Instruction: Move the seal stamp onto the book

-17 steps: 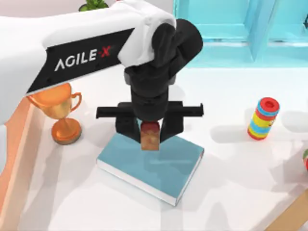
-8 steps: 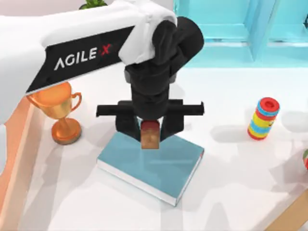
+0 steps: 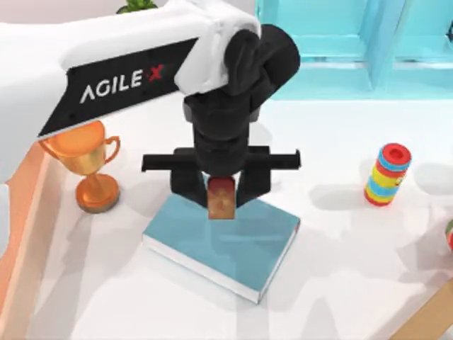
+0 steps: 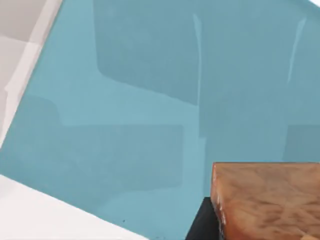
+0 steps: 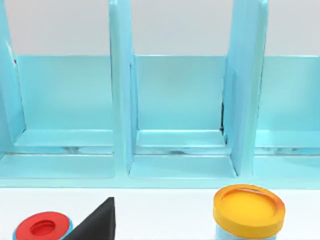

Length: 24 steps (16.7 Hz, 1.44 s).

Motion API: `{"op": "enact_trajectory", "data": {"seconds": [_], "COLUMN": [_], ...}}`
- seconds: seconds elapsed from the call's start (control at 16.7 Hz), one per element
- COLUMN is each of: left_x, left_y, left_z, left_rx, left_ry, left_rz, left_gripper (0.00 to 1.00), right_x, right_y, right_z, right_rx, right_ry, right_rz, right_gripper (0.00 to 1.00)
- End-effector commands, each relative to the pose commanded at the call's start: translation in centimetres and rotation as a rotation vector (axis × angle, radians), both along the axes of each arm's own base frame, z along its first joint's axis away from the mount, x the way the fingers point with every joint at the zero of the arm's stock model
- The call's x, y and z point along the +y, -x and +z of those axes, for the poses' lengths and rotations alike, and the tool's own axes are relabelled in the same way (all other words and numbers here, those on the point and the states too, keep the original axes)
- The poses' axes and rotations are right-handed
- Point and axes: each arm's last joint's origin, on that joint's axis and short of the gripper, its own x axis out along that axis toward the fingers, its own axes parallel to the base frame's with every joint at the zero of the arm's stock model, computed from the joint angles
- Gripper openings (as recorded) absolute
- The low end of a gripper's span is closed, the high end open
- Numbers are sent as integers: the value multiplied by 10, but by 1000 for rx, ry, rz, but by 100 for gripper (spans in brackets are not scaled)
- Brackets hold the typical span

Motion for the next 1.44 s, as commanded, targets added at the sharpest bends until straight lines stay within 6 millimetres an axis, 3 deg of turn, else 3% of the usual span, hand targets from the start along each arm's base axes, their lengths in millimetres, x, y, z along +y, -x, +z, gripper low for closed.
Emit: {"op": "enact_trajectory", "data": {"seconds": [0.42,1.02,1.44], "left_x": [0,0,1], "left_y": [0,-1,0], "left_z": [0,1,30], "left_rx": [0,0,0], "left_ry": [0,0,0], "left_rz": [0,2,2], "left_gripper": [98,100,100], "right_x": [0,0,0], "right_y": [0,0,0], "right_z": [0,0,0], "right_rx": [0,0,0], "right_ry": [0,0,0], "right_rz": [0,0,0], "right_gripper": [100,100,100]}}
